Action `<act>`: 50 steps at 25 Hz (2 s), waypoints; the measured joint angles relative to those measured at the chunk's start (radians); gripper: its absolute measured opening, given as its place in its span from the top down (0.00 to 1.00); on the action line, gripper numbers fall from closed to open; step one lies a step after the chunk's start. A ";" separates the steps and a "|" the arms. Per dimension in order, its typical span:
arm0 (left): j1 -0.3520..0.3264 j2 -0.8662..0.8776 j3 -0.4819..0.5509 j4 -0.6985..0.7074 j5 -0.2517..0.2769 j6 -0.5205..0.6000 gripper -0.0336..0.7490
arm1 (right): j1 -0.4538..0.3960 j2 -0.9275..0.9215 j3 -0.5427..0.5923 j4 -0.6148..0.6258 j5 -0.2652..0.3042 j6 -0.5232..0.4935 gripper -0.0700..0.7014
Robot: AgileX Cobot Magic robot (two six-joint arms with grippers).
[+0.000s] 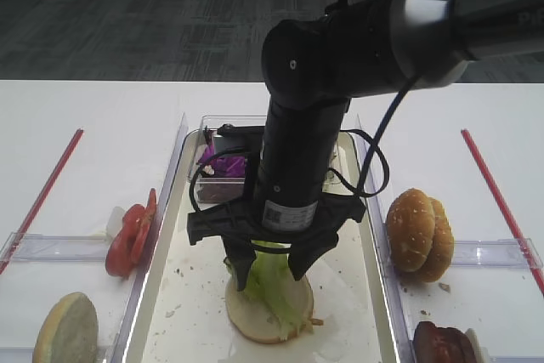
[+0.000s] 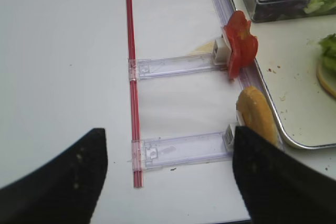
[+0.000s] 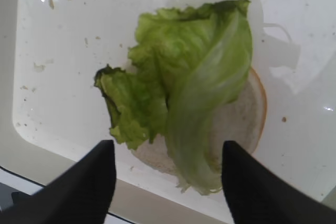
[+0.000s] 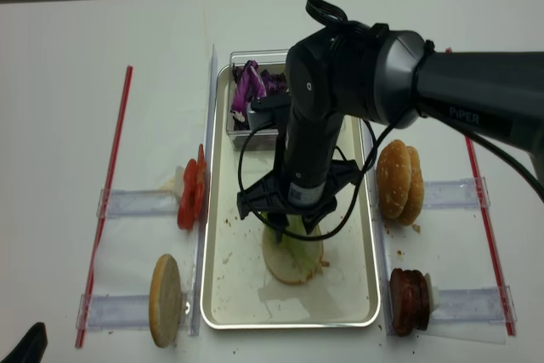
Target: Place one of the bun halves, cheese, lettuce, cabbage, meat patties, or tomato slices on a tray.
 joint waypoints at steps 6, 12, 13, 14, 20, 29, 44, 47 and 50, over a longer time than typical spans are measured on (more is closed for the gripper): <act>0.000 0.000 0.000 0.000 0.000 0.000 0.32 | 0.000 0.000 0.000 0.000 0.019 0.000 0.19; 0.000 0.000 0.000 0.000 0.000 0.000 0.32 | 0.000 0.000 0.000 -0.002 0.034 0.002 0.17; 0.000 0.000 0.000 0.000 0.000 0.000 0.32 | 0.000 0.000 0.000 -0.002 0.040 0.002 0.17; 0.000 0.000 0.000 0.000 0.000 0.000 0.32 | 0.000 0.000 -0.008 -0.004 0.046 0.003 0.17; 0.000 0.000 0.000 0.000 0.000 0.000 0.32 | 0.000 0.001 -0.151 -0.067 0.138 0.023 0.17; 0.000 0.000 0.000 0.000 0.000 0.000 0.32 | -0.091 0.002 -0.372 -0.087 0.231 0.043 0.17; 0.000 0.000 0.000 0.000 0.000 0.000 0.32 | -0.321 0.008 -0.410 -0.104 0.244 -0.018 0.17; 0.000 0.000 0.000 0.000 0.000 0.000 0.32 | -0.377 0.008 -0.410 -0.124 0.244 -0.041 0.17; 0.000 0.000 0.000 0.000 0.000 0.000 0.32 | -0.439 0.008 -0.410 -0.150 0.244 -0.060 0.17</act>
